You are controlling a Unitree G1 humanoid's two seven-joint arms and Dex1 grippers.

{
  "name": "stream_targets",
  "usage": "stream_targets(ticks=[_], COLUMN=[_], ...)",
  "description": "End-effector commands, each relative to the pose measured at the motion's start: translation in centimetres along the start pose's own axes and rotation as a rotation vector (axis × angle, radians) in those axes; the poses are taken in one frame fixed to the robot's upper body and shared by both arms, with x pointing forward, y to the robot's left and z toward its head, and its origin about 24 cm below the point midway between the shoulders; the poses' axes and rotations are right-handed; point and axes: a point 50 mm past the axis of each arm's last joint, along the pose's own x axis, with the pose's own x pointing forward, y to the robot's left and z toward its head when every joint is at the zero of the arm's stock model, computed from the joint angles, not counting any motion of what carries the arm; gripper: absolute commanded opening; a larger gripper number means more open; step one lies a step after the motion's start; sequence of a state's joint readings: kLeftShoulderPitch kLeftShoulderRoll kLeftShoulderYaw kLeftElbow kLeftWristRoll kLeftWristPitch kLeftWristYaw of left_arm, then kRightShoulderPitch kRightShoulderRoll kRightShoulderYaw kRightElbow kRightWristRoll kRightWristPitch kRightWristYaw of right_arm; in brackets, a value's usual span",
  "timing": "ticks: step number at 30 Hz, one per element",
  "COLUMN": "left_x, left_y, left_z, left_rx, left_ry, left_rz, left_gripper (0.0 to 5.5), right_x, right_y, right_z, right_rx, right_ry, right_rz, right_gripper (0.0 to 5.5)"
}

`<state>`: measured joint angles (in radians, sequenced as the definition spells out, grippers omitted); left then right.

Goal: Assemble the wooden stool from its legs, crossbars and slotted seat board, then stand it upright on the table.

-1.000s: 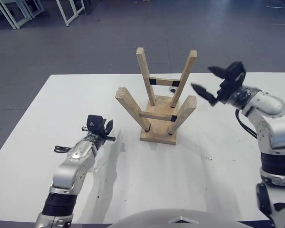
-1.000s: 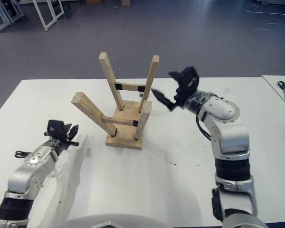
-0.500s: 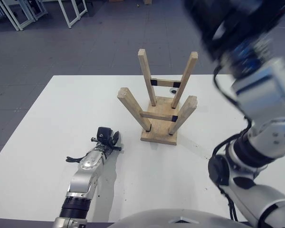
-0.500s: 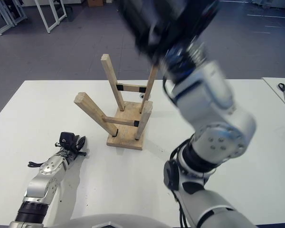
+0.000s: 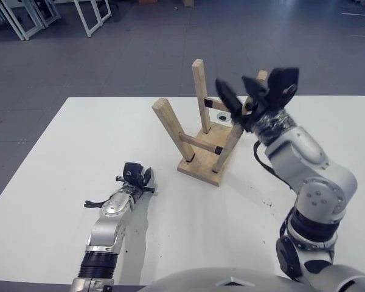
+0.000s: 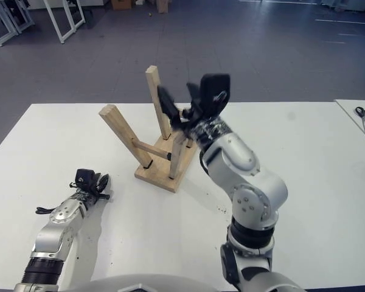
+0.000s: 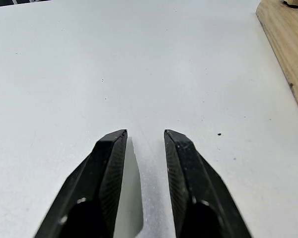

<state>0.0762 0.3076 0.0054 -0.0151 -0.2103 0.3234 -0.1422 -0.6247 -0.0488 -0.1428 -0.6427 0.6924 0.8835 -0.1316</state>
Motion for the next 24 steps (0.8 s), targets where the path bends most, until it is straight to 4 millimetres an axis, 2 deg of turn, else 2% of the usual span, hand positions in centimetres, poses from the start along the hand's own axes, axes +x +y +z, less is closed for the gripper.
stream_targets(ticks=[1,3,4,6,8,9,11,12,13,14,17,19,22,24], left_x=[-0.5,-0.9,-1.2,-1.5,-1.6,-1.5,-1.4,-1.3,-1.2,-1.2,-1.3,-1.3,-1.5,-1.8], left_y=[-0.2,0.2,0.4,0.7,0.9,1.0,1.0,1.1,1.2,1.3,1.7,1.9,2.3,3.3], left_z=[-1.3,-1.5,-1.5,-1.4,-1.2,-1.1,-0.9,-0.8,-0.6,-0.5,-0.5,-0.4,1.2,3.7], left_rx=[-0.012,-0.026,-0.032,-0.038,-0.039,-0.037,-0.031,-0.026,-0.022,-0.019,-0.02,-0.021,-0.016,-0.006], left_ry=[0.057,0.056,0.053,0.044,0.04,0.04,0.036,0.033,0.029,0.026,0.022,0.014,-0.058,-0.154], left_rz=[0.005,0.024,0.037,0.054,0.059,0.056,0.055,0.051,0.052,0.055,0.068,0.071,0.03,-0.02], left_gripper=[1.37,1.37,1.37,1.37,1.37,1.37,1.37,1.37,1.37,1.37,1.37,1.37,1.37,1.37], right_x=[-0.1,-2.5,-3.8,-5.5,-5.3,-4.5,-2.7,-2.4,-2.3,-2.4,-2.8,-2.9,-2.4,-1.8], right_y=[-2.5,-6.0,-7.2,-8.3,-6.7,-4.9,1.1,3.0,4.1,4.3,2.2,1.4,2.8,3.7], right_z=[2.2,-0.6,-1.9,-3.9,-5.5,-5.9,-5.8,-5.3,-4.9,-4.7,-5.1,-5.0,-3.8,-2.2], right_rx=[-0.144,-0.419,-0.502,-0.611,-0.604,-0.557,-0.392,-0.334,-0.298,-0.282,-0.313,-0.32,-0.125,0.025], right_ry=[-0.01,0.24,0.346,0.484,0.512,0.479,0.337,0.288,0.259,0.259,0.326,0.339,0.263,0.178], right_rz=[-0.067,-0.101,-0.094,-0.053,0.055,0.13,0.366,0.44,0.482,0.491,0.438,0.426,0.497,0.553], right_gripper=[3.78,3.78,3.78,3.78,3.78,3.78,3.78,3.78,3.78,3.78,3.78,3.78,3.78,3.78])
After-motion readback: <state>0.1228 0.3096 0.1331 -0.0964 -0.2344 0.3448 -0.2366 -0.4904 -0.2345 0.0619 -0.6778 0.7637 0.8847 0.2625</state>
